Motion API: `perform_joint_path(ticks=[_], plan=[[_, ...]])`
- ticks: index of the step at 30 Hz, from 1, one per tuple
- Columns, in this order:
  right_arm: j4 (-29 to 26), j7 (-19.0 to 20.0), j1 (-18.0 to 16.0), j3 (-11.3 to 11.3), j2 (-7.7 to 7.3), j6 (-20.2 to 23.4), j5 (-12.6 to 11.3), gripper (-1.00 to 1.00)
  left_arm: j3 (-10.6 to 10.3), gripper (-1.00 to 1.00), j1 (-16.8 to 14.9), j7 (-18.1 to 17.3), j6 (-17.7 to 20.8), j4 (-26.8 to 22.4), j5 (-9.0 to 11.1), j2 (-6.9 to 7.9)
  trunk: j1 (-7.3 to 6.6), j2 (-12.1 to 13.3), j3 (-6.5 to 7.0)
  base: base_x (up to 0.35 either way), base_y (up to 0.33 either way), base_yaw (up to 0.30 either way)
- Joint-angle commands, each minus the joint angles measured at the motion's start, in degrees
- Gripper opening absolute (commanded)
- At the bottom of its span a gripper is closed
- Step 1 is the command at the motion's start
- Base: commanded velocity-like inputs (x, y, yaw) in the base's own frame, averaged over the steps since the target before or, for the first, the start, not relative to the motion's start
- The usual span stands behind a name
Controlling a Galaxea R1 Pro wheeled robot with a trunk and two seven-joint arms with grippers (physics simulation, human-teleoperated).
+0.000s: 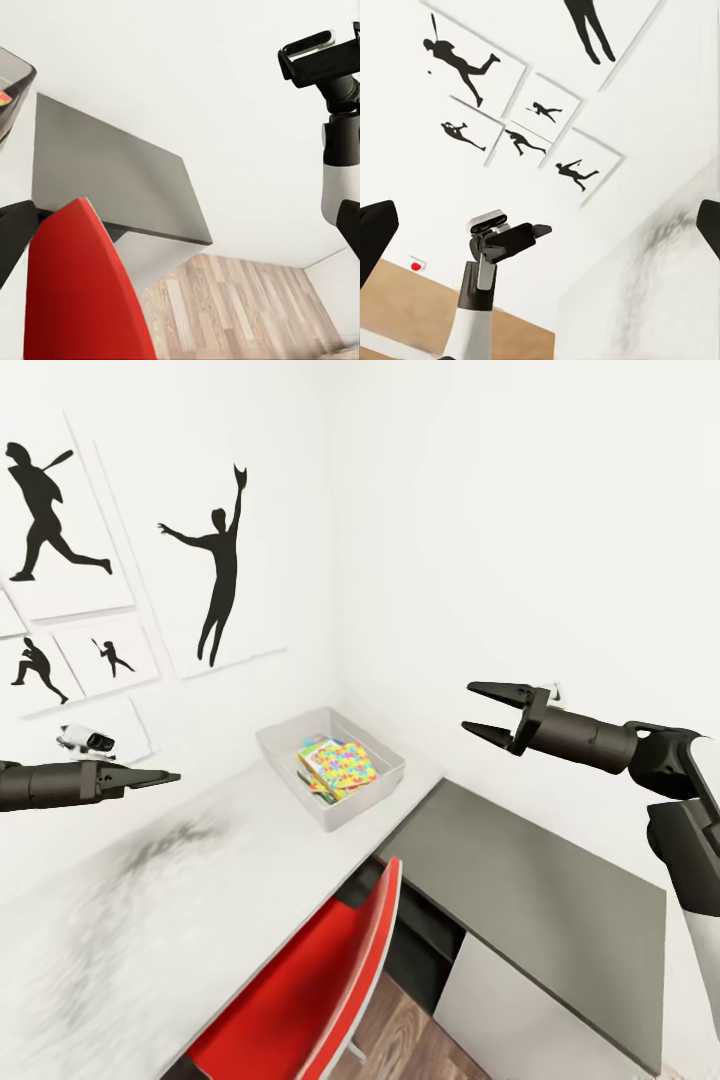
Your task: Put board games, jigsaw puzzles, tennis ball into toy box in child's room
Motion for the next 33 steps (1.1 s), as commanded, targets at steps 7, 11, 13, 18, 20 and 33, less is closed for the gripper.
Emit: perform_joint_path(ticks=[7, 11, 13, 18, 20, 33], plan=[[-0.01, -0.58, -0.06, -0.08, -0.03, 0.01, -0.59, 1.0, -0.02, 1.0, -0.03, -0.2, 0.61, -0.01, -0.02, 0.04, 0.04, -0.12, 0.49, -0.071, 0.099, -0.183], [-0.01, -0.56, -0.06, -0.88, -0.03, 0.01, -0.59, 1.0, -0.02, 1.0, -0.03, -0.2, 0.61, -0.01, -0.03, 0.04, 0.04, -0.12, 0.83, -0.027, -0.007, -0.184], [-0.01, -0.53, -0.06, -1.05, -0.06, 0.01, -0.59, 1.0, 0.01, 1.0, -0.03, -0.2, 0.61, -0.03, 0.0, 0.04, 0.04, -0.12, 1.01, -0.037, -0.104, -0.185], [-0.01, -0.52, -0.09, -1.3, -0.1, 0.01, -0.59, 1.0, 0.01, 1.0, -0.03, -0.2, 0.61, -0.09, 0.05, 0.32, 0.04, -0.12, 1.44, -0.097, -0.151, -0.185], [-0.01, -0.54, -0.09, -1.33, -0.11, 0.01, -0.59, 1.0, 0.0, 1.0, -0.03, -0.2, 0.61, -0.09, 0.05, 0.61, 0.04, -0.12, 1.61, -0.105, -0.067, -0.186], [-0.01, -0.51, -0.06, -1.36, -0.12, 0.01, -0.59, 1.0, -0.02, 1.0, -0.03, -0.2, 0.61, -0.1, 0.06, 1.17, 0.04, -0.12, 2.72, -0.209, -0.071, -0.188]])
